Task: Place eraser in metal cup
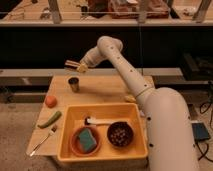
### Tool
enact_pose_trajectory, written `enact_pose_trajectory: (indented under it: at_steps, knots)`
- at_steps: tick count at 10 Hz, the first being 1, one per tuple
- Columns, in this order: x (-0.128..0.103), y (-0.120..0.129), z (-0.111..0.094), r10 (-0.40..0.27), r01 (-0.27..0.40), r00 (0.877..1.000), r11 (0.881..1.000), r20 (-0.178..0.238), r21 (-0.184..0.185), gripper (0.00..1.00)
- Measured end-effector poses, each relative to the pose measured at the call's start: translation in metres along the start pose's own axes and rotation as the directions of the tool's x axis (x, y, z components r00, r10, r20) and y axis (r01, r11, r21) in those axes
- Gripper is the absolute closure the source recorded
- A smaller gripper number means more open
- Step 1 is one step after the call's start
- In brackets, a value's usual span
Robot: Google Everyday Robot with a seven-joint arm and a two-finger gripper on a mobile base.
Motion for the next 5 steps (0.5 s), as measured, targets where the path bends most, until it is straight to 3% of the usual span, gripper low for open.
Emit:
enact_pose_trajectory:
  at_steps: [2, 5]
  knots:
    - [0.008, -0.006, 0.023, 0.014, -0.015, 1.0, 1.0, 0.012, 0.026, 1.0]
    - [-0.008, -0.01, 0.044, 0.035, -0.037, 0.999, 0.998, 0.034, 0.058, 1.0]
